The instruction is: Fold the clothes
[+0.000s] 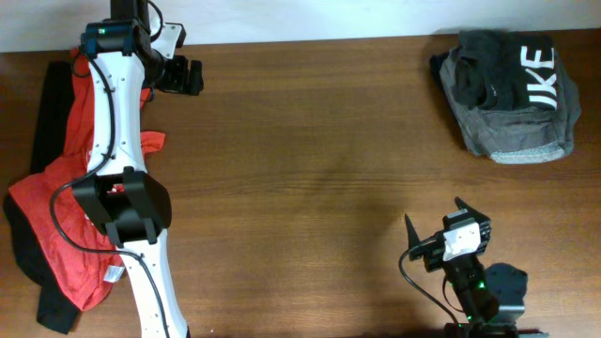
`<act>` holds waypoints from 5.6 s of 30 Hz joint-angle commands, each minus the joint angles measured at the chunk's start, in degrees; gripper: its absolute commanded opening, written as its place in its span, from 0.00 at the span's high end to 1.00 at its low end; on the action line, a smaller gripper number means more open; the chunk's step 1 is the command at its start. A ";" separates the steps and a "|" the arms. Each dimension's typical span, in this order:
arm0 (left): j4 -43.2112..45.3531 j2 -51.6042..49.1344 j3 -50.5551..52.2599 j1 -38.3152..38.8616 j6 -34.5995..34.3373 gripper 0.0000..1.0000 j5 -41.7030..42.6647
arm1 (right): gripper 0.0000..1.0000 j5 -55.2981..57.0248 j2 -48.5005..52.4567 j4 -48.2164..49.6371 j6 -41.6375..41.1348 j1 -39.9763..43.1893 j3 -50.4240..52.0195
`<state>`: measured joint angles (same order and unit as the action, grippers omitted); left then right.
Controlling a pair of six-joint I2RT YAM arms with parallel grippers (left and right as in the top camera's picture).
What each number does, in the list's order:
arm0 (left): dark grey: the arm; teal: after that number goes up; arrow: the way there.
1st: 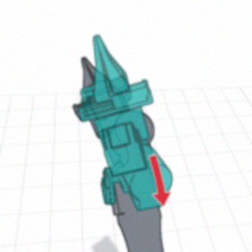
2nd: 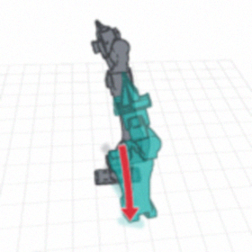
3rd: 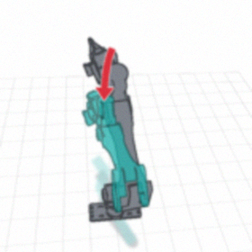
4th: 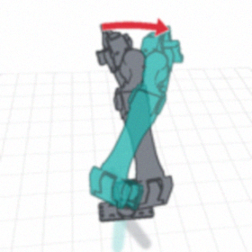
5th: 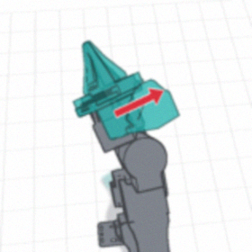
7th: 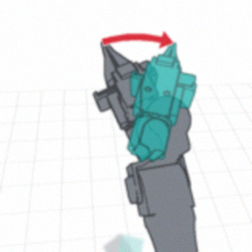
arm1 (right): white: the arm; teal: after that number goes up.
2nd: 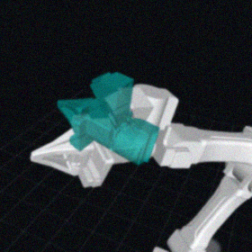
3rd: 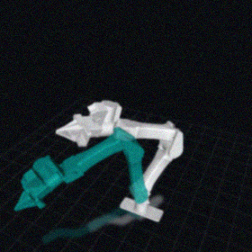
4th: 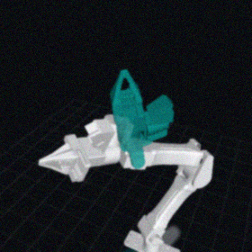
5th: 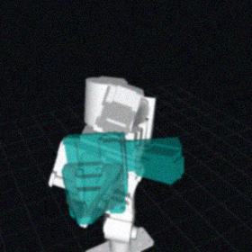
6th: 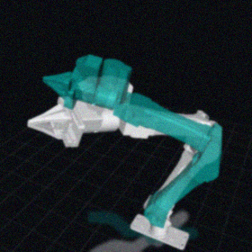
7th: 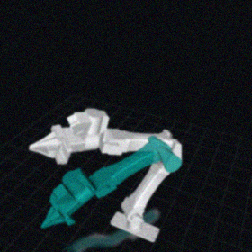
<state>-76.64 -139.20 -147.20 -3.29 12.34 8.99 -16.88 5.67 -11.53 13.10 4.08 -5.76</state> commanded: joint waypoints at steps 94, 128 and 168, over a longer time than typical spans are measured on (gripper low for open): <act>89.61 123.56 146.64 4.17 -0.48 0.01 -2.89 | 0.01 1.99 -5.49 1.09 -2.62 -0.35 2.45; 72.26 138.79 146.66 3.72 -0.31 0.01 -4.96 | 0.01 1.99 -5.49 1.09 -2.62 -0.35 2.45; 72.26 138.79 146.66 3.72 -0.31 0.01 -4.96 | 0.01 1.99 -5.49 1.09 -2.62 -0.35 2.45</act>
<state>-3.88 -0.89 -0.64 0.75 12.36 4.45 -15.42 0.69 -10.26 10.90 4.05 -3.68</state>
